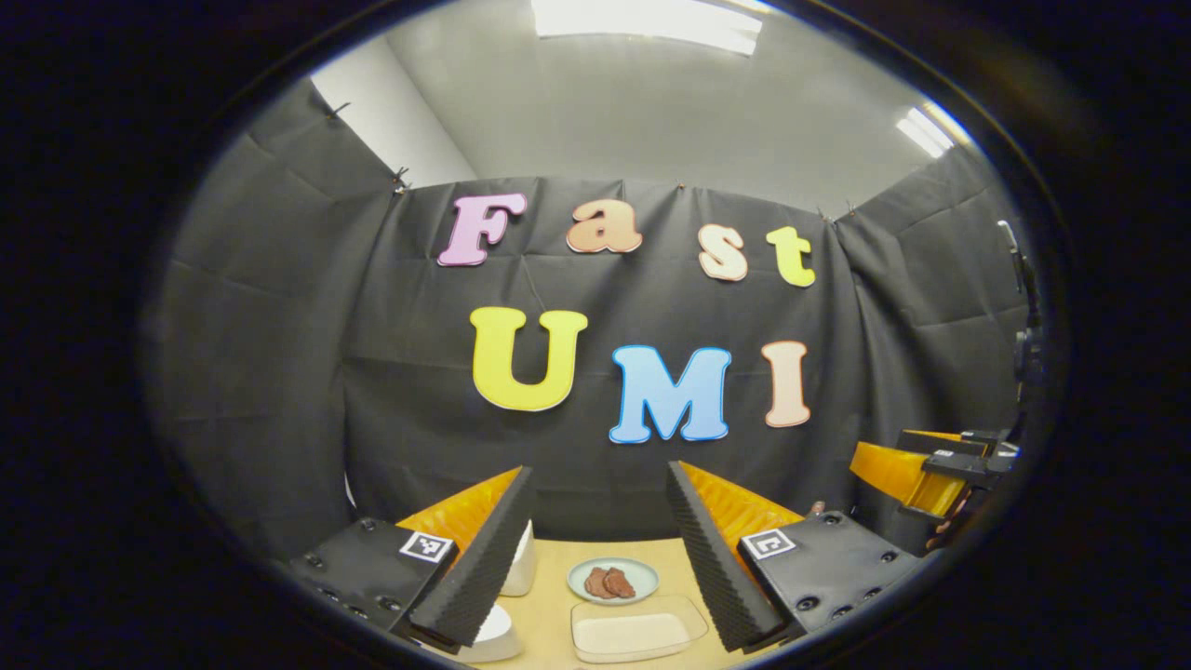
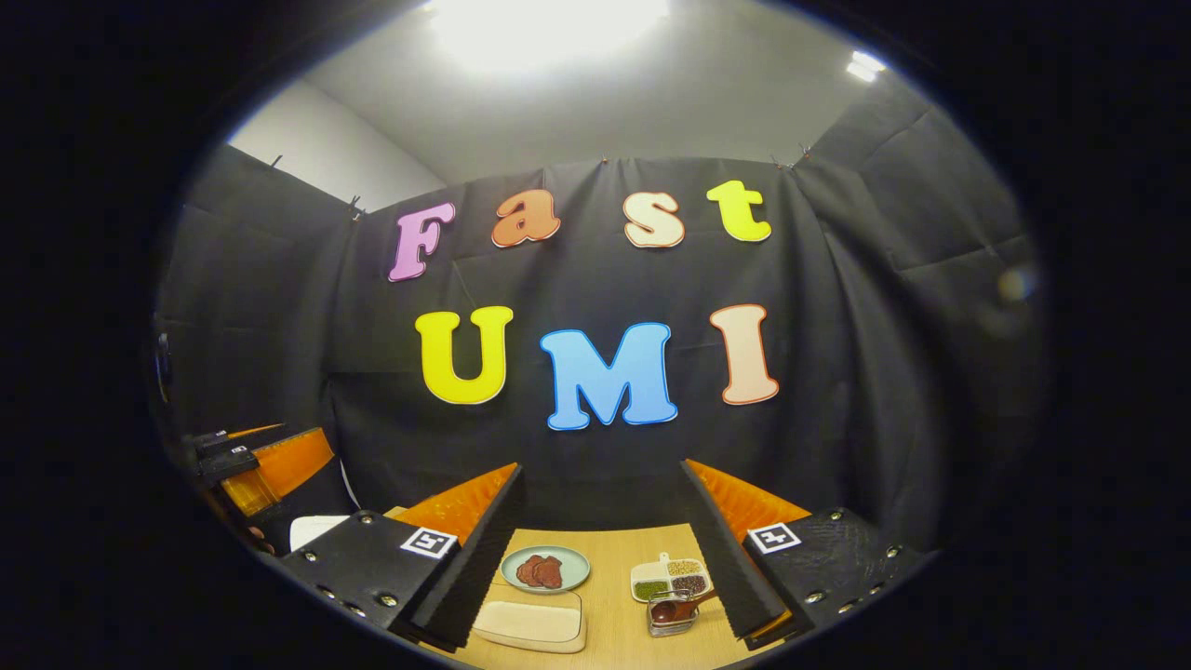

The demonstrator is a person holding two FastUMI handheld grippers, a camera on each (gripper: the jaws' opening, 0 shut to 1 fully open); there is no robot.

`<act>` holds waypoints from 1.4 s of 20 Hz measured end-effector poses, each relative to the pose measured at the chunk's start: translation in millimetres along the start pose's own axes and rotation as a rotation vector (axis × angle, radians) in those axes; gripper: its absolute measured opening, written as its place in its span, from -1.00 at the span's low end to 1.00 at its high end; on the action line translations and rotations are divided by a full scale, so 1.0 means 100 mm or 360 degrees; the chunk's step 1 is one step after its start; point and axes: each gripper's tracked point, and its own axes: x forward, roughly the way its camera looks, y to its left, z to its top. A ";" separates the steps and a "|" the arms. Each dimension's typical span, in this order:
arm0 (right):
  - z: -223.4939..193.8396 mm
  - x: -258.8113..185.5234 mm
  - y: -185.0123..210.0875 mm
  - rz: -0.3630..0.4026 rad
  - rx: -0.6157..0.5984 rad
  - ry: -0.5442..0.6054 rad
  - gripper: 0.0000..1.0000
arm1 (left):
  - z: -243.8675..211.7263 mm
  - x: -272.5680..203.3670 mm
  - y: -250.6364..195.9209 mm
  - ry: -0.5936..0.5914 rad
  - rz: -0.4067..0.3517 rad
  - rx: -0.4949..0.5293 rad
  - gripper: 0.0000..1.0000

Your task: Close the left gripper, press the button to open the rice cooker; take a wooden spoon from the chopstick holder with the right hand, scoop a spoonful of rice and pour it into the rice cooker, then put the wooden spoon back into the chopstick holder.

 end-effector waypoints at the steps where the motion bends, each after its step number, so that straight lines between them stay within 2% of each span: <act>1: -0.02 0.00 -0.02 0.0000 0.0006 0.0003 0.96 | -0.01 0.01 0.00 0.0003 0.0005 0.0010 0.92; 4: -0.07 0.03 -0.03 0.0014 0.0022 0.0019 0.96 | -0.08 -0.03 -0.01 0.0017 0.0009 0.0045 0.96; 8: -0.19 0.07 -0.03 0.0048 0.0068 0.0066 0.96 | -0.24 0.00 0.08 0.0069 0.0032 0.0077 0.89; 10: -0.22 0.07 -0.02 0.0059 0.0085 0.0076 0.96 | -0.40 0.02 0.16 0.0132 0.0027 0.0055 0.69; 11: -0.24 0.08 -0.03 0.0060 0.0077 0.0076 0.96 | -0.48 0.00 0.23 0.0169 0.0037 0.0039 0.56; 15: -0.39 0.07 -0.05 0.0076 0.0057 0.0121 0.96 | -0.86 -0.04 0.66 0.0353 0.0156 0.0003 -0.68; 16: -0.41 0.08 -0.06 0.0083 0.0060 0.0135 0.96 | -0.95 -0.05 0.67 0.0401 0.0140 -0.0031 -0.82; 19: -0.42 0.09 -0.10 0.0090 0.0055 0.0139 0.96 | -1.21 0.00 0.97 0.0518 0.0184 -0.0088 -0.78; 22: -0.43 0.11 -0.13 0.0096 0.0024 0.0141 0.97 | -1.52 0.00 1.27 0.0644 0.0250 -0.0160 -0.82; 24: -0.46 0.13 -0.14 0.0102 0.0016 0.0147 0.96 | -1.73 0.00 1.57 0.0718 0.0354 -0.0172 -0.83; 28: -0.49 0.17 -0.16 0.0107 -0.0015 0.0167 0.97 | -2.19 0.04 1.85 0.0903 0.0409 -0.0303 -0.82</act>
